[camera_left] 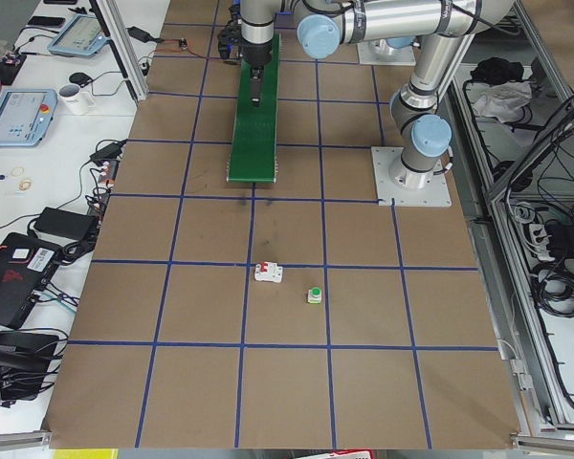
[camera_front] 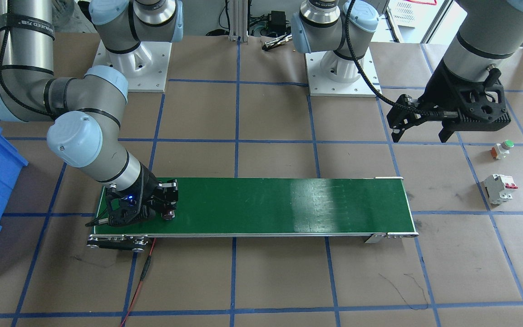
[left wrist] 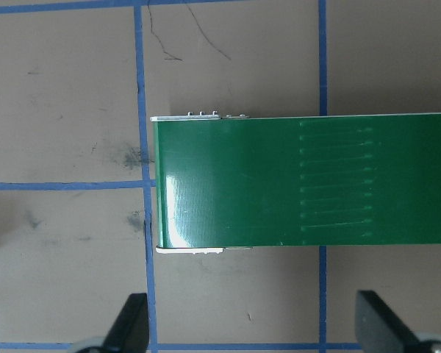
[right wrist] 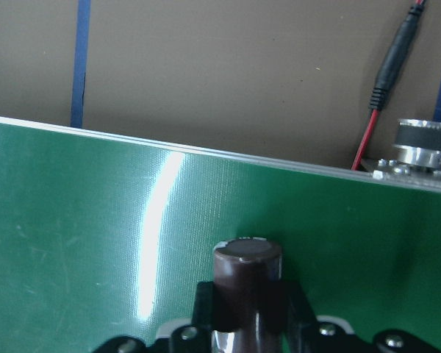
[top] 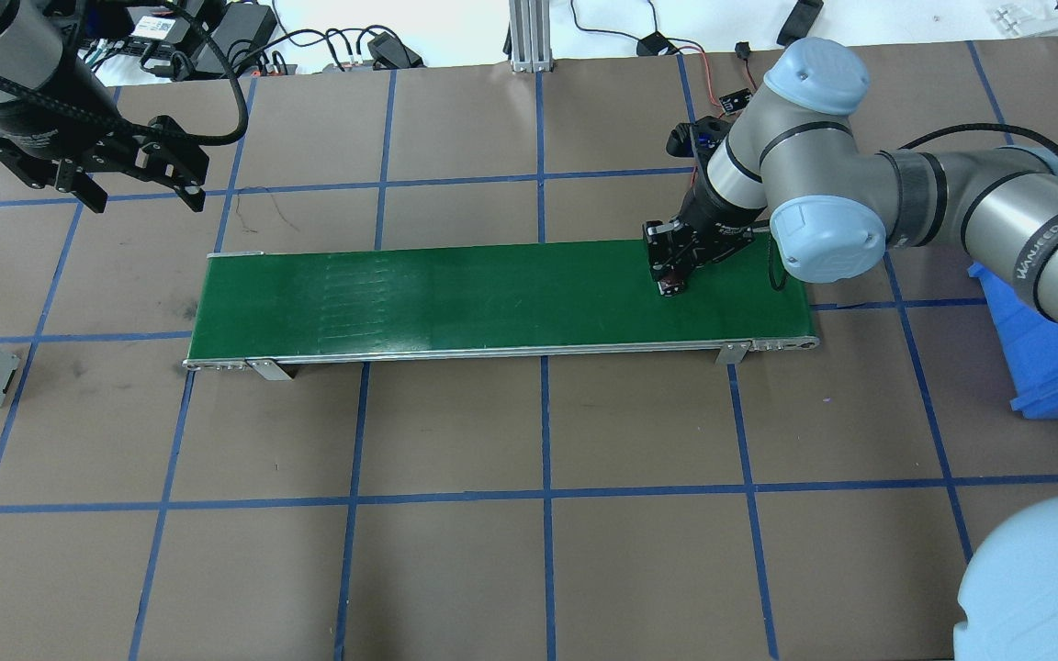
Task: Move capacitor from left to right
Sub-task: 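Grasp the capacitor on the belt with the right gripper and lift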
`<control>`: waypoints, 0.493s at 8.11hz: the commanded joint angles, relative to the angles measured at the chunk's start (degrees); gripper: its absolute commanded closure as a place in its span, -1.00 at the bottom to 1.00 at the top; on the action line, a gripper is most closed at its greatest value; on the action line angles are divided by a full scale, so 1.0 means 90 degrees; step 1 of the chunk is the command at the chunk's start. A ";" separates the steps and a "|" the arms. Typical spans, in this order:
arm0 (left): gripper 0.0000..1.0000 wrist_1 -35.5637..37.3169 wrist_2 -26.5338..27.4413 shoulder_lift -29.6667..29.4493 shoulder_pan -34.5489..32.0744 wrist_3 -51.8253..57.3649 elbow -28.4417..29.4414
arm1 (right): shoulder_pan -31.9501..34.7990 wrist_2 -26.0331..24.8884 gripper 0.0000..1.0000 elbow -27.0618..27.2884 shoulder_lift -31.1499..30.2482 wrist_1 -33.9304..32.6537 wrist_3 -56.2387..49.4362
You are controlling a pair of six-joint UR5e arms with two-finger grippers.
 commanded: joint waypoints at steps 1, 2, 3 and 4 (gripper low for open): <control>-1.00 0.0005 0.0006 0.0000 0.0000 0.0000 0.0001 | -0.0036 -0.0321 1.00 -0.0188 -0.0317 0.0332 0.0007; -1.00 0.0005 0.0006 0.0000 0.0000 0.0000 0.0010 | -0.0123 -0.0614 1.00 -0.0508 -0.0532 0.1070 0.0007; -1.00 0.0005 0.0006 0.0000 0.0000 0.0010 0.0011 | -0.0288 -0.1033 1.00 -0.0859 -0.0708 0.1763 -0.0031; -1.00 0.0005 0.0006 0.0000 0.0000 0.0019 0.0011 | -0.0483 -0.1646 1.00 -0.1008 -0.0913 0.1886 -0.0071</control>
